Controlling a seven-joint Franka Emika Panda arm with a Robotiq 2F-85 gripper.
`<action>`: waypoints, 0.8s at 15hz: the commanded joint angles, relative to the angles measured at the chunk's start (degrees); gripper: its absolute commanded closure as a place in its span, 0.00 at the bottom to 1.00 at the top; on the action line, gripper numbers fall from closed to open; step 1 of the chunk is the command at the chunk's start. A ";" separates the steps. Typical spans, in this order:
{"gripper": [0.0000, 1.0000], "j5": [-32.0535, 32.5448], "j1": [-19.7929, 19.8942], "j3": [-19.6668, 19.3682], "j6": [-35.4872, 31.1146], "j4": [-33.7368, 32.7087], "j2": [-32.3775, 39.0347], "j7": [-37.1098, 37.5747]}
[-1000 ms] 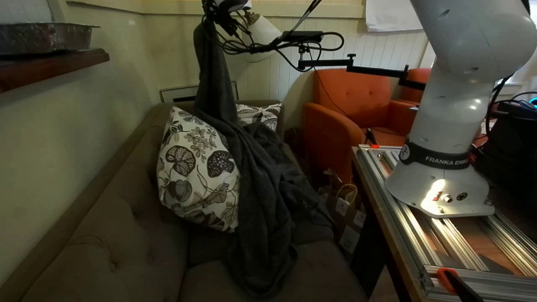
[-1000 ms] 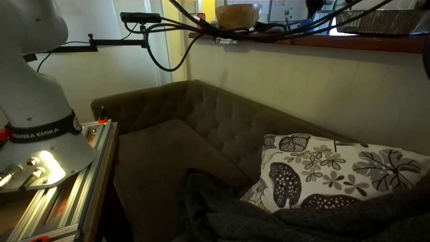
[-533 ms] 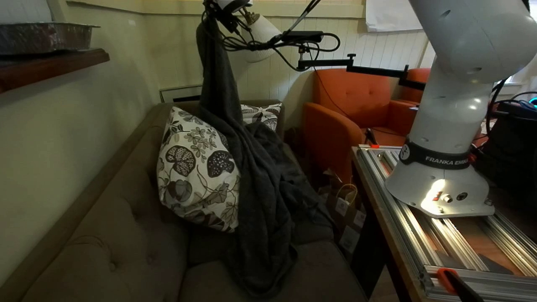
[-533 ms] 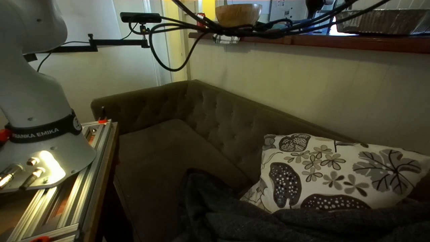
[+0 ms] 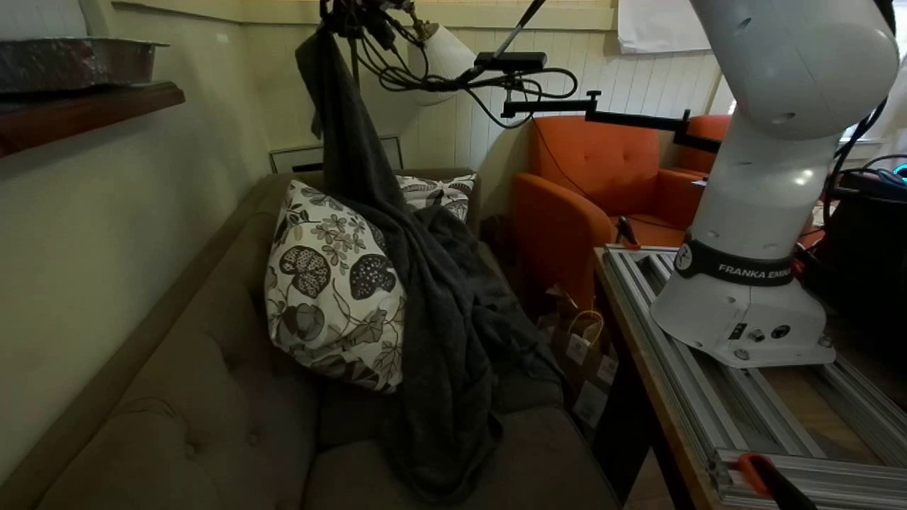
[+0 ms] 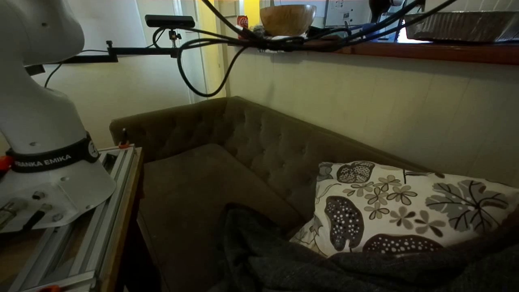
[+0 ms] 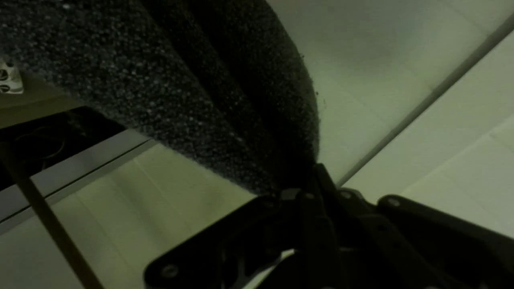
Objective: Move the blanket to the right
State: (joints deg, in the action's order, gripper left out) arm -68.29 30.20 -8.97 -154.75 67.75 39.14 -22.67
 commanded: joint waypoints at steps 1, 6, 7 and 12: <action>0.99 8.62 1.18 -0.67 6.43 -10.15 6.23 2.31; 0.99 16.12 1.00 0.16 -3.80 -22.63 15.42 7.47; 0.99 17.85 1.14 0.22 -5.88 -24.64 17.14 9.41; 0.99 16.86 2.74 0.51 -6.44 -36.19 25.29 14.78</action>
State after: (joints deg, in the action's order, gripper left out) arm -51.58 31.33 -8.81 -161.88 42.90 57.47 -12.59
